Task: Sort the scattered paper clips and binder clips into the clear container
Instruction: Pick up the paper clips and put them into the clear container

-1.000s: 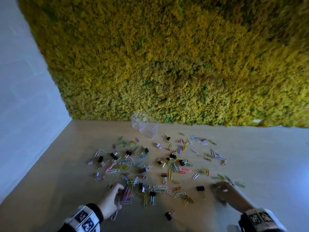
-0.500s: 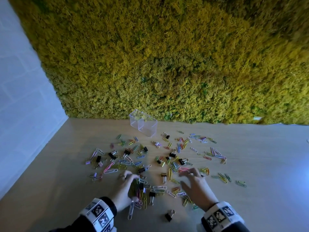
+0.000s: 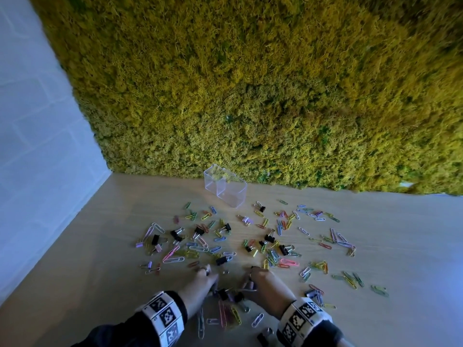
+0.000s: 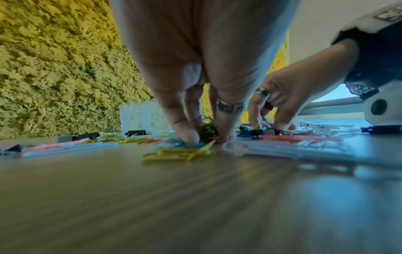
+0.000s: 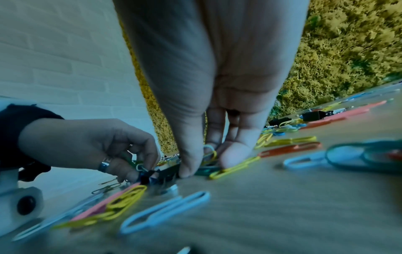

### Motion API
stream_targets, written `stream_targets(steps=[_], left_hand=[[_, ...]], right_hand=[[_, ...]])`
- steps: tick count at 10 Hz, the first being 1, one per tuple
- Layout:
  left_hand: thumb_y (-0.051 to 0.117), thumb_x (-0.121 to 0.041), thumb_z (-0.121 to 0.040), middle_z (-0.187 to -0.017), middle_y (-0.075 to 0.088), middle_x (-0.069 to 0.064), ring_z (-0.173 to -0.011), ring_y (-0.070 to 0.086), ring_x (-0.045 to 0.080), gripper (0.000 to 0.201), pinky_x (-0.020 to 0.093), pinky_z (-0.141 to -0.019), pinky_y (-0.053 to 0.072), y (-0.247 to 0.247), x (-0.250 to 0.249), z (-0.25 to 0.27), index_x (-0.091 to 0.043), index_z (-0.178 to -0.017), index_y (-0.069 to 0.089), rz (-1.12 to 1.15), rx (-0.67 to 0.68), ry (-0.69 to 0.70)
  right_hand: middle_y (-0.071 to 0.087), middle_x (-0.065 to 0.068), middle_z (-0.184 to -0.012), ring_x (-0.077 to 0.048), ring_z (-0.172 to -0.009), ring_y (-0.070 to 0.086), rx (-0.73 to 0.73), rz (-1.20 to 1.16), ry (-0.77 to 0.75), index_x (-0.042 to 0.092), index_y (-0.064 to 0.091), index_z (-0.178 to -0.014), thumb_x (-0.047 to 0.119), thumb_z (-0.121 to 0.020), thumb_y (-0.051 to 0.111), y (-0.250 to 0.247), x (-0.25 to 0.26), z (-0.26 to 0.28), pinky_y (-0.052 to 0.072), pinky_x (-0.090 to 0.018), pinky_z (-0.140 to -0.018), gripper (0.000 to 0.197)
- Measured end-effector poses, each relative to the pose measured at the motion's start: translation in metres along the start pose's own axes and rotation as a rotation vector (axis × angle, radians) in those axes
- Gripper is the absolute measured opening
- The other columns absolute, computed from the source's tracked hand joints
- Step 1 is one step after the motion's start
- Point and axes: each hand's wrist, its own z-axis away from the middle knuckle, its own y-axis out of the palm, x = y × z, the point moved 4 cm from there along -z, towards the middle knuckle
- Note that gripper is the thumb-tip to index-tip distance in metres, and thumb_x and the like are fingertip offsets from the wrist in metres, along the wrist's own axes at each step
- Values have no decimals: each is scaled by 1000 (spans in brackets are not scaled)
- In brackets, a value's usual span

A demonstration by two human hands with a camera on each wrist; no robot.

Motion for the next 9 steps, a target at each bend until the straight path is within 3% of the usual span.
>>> stream_targets(steps=[1, 2, 3, 4, 5, 6, 7, 8, 9], left_hand=[[33, -28, -90, -81, 50, -1, -78, 52, 14, 22, 35, -86, 48, 2, 15, -14, -22, -73, 47, -142, -57, 198], [48, -14, -91, -90, 57, -6, -79, 55, -1, 13, 8, -72, 44, -11, 28, -20, -20, -94, 60, 20, -24, 29], [60, -15, -86, -87, 56, -15, -73, 50, -7, 7, 3, -61, 39, -21, 39, -22, -19, -91, 62, 177, -94, -37], [66, -12, -80, -76, 65, -6, -65, 60, 6, 11, 22, -69, 50, -33, 51, -28, -22, -81, 61, 556, -108, -181], [65, -2, -76, -59, 64, 1, -43, 56, 7, 10, 18, -46, 49, -41, 48, -28, -8, -84, 63, 1030, -30, -306], [57, 1, -83, -55, 65, 4, -40, 55, 10, 7, 19, -40, 49, -49, 47, -37, -2, -84, 64, 1261, 4, -397], [51, -1, -89, -50, 61, 2, -36, 49, 6, 13, 15, -35, 43, -66, 42, -53, -1, -83, 63, 1358, -34, -431], [48, -4, -90, -59, 58, 5, -40, 48, 7, 15, 17, -36, 43, -88, 29, -72, 0, -83, 61, 1417, -27, -377], [46, -5, -89, -62, 59, 8, -46, 53, 11, 16, 20, -40, 50, -108, 22, -91, 1, -84, 60, 1492, 7, -343]], right_hand=[[64, 3, -98, -7, -83, 57, -11, 23, 12, 16, 61, -99, 23, -84, 59, -5, -2, -3, 48, -15, -75, 17], [57, 4, -90, -7, -81, 52, -1, 29, 39, 12, 60, -102, 16, -85, 55, -9, -7, -2, 40, -10, -67, 18], [64, 3, -88, -6, -77, 60, -15, 13, 42, 13, 61, -99, 18, -85, 55, -13, -11, -2, 48, -16, -71, 16], [53, 19, -65, 14, -55, 52, -8, -136, 62, 14, 66, -89, 18, -85, 58, -24, -17, -2, 42, -3, -60, 10], [58, 14, -52, 5, -48, 55, -28, -330, 100, 29, 59, -67, 11, -85, 61, -50, -24, -8, 50, -15, -60, 25], [60, 10, -51, 2, -45, 54, -178, -384, 87, 33, 58, -60, 8, -84, 63, -94, -18, -36, 50, -20, -54, 35], [59, 14, -67, 5, -49, 55, -351, -343, 16, 21, 64, -84, 14, -84, 63, -144, 6, -79, 48, -6, -51, 7], [58, 8, -80, 5, -63, 52, -477, -317, 31, 10, 62, -97, 12, -83, 62, -169, 19, -124, 43, 3, -54, 14], [67, -5, -96, -7, -75, 56, -499, -240, 63, 6, 64, -97, 12, -84, 61, -169, 24, -159, 44, -5, -69, 14]])
